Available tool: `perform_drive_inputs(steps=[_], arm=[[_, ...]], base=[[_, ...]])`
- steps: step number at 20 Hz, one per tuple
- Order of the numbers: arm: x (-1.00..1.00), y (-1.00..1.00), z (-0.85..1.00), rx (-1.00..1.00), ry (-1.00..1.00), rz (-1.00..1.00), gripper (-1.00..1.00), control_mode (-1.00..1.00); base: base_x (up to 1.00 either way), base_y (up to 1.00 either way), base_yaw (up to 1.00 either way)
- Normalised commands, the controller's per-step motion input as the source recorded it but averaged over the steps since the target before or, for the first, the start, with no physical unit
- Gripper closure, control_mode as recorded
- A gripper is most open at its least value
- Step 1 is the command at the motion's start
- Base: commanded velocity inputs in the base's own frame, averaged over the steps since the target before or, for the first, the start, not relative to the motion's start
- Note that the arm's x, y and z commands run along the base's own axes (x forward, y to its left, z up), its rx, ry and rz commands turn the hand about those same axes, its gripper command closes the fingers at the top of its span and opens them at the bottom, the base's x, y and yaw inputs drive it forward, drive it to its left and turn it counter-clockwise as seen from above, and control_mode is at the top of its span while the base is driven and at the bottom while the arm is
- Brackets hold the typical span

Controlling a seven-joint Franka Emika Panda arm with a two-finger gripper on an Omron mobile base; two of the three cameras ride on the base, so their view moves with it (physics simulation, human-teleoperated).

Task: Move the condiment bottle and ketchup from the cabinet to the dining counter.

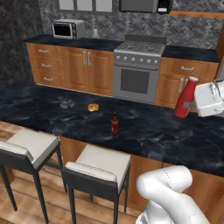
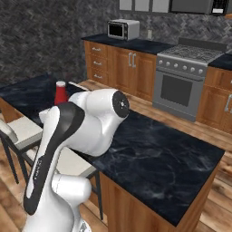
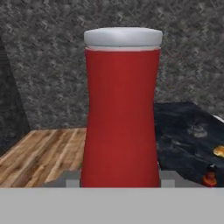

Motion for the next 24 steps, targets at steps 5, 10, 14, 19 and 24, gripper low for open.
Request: perform_drive_inputs(steps=[5, 10, 14, 19, 24], arm=[[0.22, 0.2, -0.28, 0.0, -0.09, 0.33, 1.0, -1.0], [0.13, 0.04, -0.23, 0.0, 0.0, 0.34, 1.0, -1.0], [0.06, -0.02, -0.34, 0.01, 0.01, 0.25, 1.0, -1.0], [0.14, 0.0, -0.34, 0.0, 0.0, 0.08, 1.0, -1.0], [0.26, 0.04, -0.25, 0.0, 0.0, 0.0, 1.0, -1.0]], base=[[0.0, 0.0, 0.0], [0.0, 0.0, 0.0], [0.0, 0.0, 0.0], [0.0, 0.0, 0.0], [0.0, 0.0, 0.0]])
